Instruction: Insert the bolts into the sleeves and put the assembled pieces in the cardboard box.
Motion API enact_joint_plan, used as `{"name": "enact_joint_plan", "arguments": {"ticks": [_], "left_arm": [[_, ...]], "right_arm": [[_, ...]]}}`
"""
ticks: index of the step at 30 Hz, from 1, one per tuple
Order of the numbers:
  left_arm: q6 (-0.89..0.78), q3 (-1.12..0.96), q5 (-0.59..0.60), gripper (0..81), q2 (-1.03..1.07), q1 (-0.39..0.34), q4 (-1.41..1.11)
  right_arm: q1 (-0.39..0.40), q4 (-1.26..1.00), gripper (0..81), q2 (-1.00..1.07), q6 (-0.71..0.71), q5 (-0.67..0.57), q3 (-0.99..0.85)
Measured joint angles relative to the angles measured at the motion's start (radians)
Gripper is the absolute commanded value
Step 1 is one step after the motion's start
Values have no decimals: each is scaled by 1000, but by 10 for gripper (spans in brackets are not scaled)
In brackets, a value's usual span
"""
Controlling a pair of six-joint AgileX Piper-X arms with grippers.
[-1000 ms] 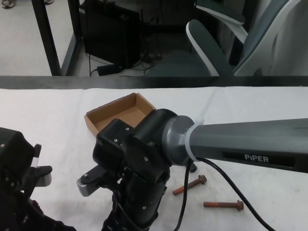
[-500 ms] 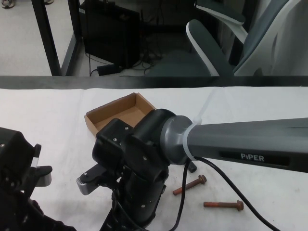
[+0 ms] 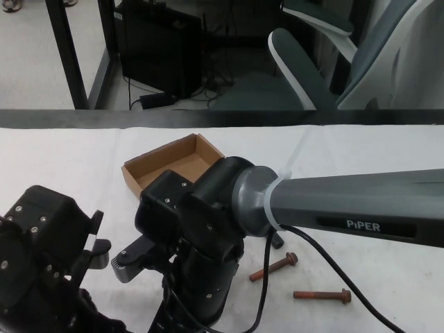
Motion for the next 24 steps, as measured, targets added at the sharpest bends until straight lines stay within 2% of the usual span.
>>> {"name": "enact_joint_plan", "arguments": {"ticks": [4,14,24], "left_arm": [[-6,0,-1,531,19,-1,-2],[9,-13,82,531,85,2,32],[24,-16,78,531,87,2,47]], "right_arm": [[0,2,6,0,0,0,0],[2,5,6,0,0,12,0],[4,4,6,0,0,16,0]]}}
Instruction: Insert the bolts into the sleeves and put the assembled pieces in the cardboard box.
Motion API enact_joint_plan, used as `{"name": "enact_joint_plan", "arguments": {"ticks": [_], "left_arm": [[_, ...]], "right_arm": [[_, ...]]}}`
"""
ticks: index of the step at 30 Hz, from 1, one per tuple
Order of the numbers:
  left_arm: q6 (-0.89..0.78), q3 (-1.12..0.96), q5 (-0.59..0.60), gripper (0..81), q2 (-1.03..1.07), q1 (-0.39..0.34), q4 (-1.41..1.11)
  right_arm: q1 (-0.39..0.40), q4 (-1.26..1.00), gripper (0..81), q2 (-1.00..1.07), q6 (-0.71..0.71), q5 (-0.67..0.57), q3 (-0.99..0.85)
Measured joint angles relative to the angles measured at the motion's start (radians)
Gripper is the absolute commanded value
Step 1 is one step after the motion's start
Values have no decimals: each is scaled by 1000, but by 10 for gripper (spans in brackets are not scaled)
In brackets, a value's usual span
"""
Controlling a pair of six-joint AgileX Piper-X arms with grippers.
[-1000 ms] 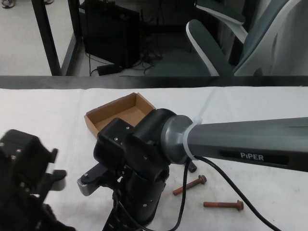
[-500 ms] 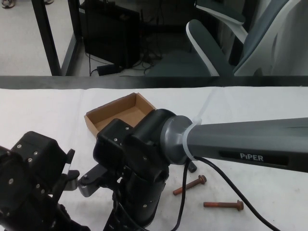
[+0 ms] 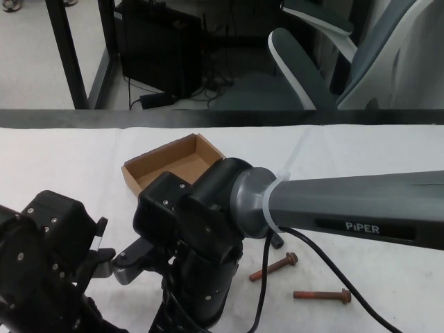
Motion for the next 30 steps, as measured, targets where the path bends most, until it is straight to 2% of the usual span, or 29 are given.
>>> {"name": "enact_joint_plan", "arguments": {"ticks": [6,8,10,14,22,24,27,30], "left_arm": [[23,-8,-15,513,0,0,21],[32,-7,-19,459,0,0,22],[61,0,-99,382,7,-4,25],[78,-3,-134,223,14,-6,-4],[87,-3,-146,181,14,-6,-30],[99,-3,-146,131,14,-6,-30],[113,-3,-148,8,14,-6,-30],[122,-3,-150,8,14,-6,-33]], "right_arm": [[-16,0,6,0,0,-1,0],[-21,0,6,0,0,-5,0],[-39,4,6,6,-14,-37,0],[-50,3,6,8,-14,-56,0],[-54,3,6,8,-14,-67,0],[-56,3,6,8,-14,-67,0],[-56,3,6,8,-23,-68,0],[-61,3,6,11,-35,-73,-2]]}}
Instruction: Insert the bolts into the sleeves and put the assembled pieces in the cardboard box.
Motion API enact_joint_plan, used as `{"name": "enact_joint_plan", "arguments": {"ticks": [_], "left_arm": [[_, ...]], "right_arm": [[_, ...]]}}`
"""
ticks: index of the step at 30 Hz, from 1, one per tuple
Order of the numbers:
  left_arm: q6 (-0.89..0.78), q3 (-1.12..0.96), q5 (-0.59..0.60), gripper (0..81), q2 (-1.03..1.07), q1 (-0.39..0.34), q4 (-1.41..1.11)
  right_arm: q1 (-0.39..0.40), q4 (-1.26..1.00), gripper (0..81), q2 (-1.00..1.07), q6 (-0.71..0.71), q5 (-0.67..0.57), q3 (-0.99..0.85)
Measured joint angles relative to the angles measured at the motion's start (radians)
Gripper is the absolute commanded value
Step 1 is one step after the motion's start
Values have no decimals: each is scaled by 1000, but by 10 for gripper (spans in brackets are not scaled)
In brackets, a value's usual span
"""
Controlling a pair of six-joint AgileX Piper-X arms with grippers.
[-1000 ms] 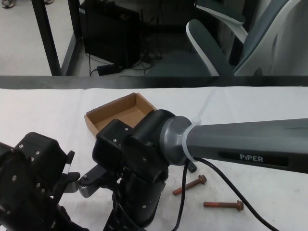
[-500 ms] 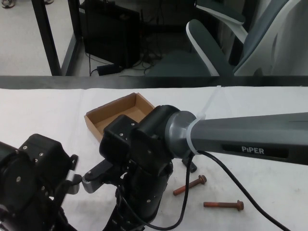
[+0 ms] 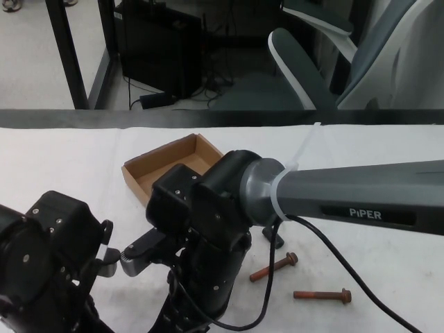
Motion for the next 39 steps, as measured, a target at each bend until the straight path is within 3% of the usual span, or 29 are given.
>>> {"name": "enact_joint_plan", "arguments": {"ticks": [6,12,18,29,39], "left_arm": [[32,5,-6,8,0,0,-76],[50,16,-12,8,8,-3,-223],[50,14,-18,8,18,-3,-392],[50,-38,8,8,18,3,-724],[57,-52,146,8,19,74,-1125]], "right_arm": [[-36,31,6,17,-53,-24,-40],[-156,-38,6,39,-72,50,-169],[-223,-105,6,39,-72,14,-286],[-337,-230,2,39,10,-207,-336],[-432,-584,2,39,214,-418,-336]]}}
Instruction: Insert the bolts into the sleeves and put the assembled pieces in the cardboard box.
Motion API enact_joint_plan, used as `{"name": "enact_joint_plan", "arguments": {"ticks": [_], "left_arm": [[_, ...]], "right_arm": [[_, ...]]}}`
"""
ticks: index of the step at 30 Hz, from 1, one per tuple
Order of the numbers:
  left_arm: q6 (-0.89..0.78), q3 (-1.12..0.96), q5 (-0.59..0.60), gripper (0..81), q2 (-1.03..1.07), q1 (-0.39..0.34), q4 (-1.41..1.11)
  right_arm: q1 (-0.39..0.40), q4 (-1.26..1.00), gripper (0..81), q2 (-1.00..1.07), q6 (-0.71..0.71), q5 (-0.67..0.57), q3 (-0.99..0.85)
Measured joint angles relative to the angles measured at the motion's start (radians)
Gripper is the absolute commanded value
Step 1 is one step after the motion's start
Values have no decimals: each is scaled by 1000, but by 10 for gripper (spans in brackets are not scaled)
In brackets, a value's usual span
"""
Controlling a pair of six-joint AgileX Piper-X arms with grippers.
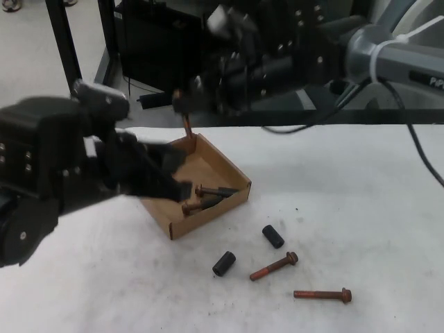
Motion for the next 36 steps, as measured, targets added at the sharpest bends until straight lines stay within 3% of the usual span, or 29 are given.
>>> {"name": "enact_joint_plan", "arguments": {"ticks": [17,36], "left_arm": [[158,0,63,8,0,22,-50],[198,0,63,8,0,72,-127]], "right_arm": [[-15,-418,2,0,165,-333,0],[-15,-406,2,0,189,-414,0]]}}
